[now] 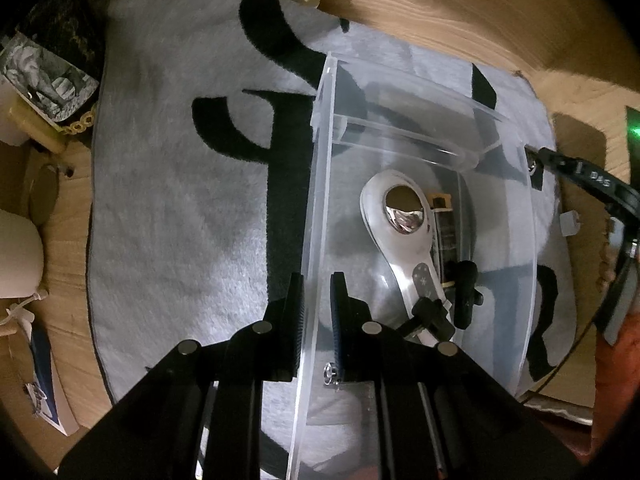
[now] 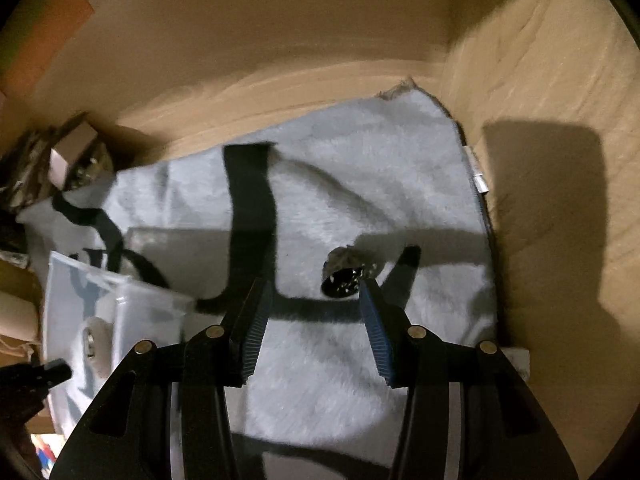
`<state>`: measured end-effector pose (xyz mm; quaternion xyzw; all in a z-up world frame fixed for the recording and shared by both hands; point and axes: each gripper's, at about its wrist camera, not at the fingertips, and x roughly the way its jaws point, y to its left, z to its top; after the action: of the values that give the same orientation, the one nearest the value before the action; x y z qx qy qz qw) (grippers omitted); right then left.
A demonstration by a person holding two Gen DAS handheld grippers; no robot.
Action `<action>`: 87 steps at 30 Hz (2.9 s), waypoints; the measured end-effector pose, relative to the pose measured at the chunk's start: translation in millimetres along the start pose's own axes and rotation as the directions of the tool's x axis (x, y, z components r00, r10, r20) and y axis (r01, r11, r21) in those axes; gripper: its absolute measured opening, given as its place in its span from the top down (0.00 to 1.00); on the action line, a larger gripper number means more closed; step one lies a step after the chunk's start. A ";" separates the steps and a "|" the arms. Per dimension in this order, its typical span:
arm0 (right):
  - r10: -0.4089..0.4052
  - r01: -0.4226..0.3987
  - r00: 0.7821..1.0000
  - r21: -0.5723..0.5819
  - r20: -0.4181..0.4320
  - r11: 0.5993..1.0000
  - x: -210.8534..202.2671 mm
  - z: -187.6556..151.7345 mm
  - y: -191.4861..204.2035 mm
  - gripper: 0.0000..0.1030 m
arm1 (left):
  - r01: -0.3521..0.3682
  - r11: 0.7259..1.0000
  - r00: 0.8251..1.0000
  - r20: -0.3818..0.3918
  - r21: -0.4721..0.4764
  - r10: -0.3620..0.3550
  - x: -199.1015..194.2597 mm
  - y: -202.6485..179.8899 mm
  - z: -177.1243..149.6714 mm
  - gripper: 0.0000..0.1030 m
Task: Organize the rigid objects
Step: 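Grasp the dark round item on the towel with the right gripper, then carry the dark round item into the clear box and release it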
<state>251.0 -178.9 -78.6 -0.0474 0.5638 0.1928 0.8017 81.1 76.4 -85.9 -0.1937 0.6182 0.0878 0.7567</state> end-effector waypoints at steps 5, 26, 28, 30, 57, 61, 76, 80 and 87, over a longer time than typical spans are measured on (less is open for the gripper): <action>0.001 -0.001 0.999 0.000 -0.038 1.000 26.9 4.8 -8.6 0.59 | -0.004 1.000 1.000 -0.020 -0.023 0.004 0.0 1.5 1.3 0.90; 0.010 -0.010 1.000 0.015 -0.008 1.000 27.2 3.9 -18.2 0.89 | -0.018 1.000 1.000 -0.019 -0.020 0.017 -1.3 2.2 -0.1 0.90; 0.022 -0.022 1.000 0.026 0.005 0.999 18.1 1.2 -16.4 0.89 | -0.016 1.000 1.000 -0.015 -0.014 0.016 -1.9 2.2 -0.8 0.90; 0.029 -0.030 0.999 0.031 0.025 0.999 5.8 -2.4 -13.5 0.89 | -0.014 1.000 1.000 -0.013 -0.010 0.014 -2.2 1.8 -0.9 0.90; 0.221 -0.230 0.973 -0.205 -0.064 0.951 -44.3 -70.9 144.4 0.89 | -0.029 0.997 1.000 0.013 0.070 0.029 -1.8 -7.8 -3.7 0.90; 0.214 -0.239 0.969 -0.241 -0.122 0.941 -27.2 -75.4 159.9 0.89 | -0.031 0.997 0.999 0.020 0.069 0.030 -2.1 -8.6 -5.9 0.90; 0.193 -0.258 0.951 -0.276 -0.241 0.926 -7.1 -86.8 180.7 0.63 | -0.034 0.998 0.999 0.037 0.056 0.032 -3.7 -7.3 -11.2 0.90; 0.187 -0.237 0.962 -0.274 -0.197 0.932 -22.7 -81.7 171.2 0.63 | -0.038 0.997 0.999 0.036 0.062 0.036 -4.3 -7.5 -11.4 0.90; 0.149 -0.152 0.988 -0.188 -0.028 0.970 -62.4 -67.6 129.7 0.63 | -0.041 0.997 0.999 0.028 0.068 0.039 -4.5 -7.8 -9.5 0.90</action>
<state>126.0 -95.2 -27.1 -0.0819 0.5503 0.3054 0.7728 74.5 66.0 -81.7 -0.1538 0.6145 0.0842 0.7692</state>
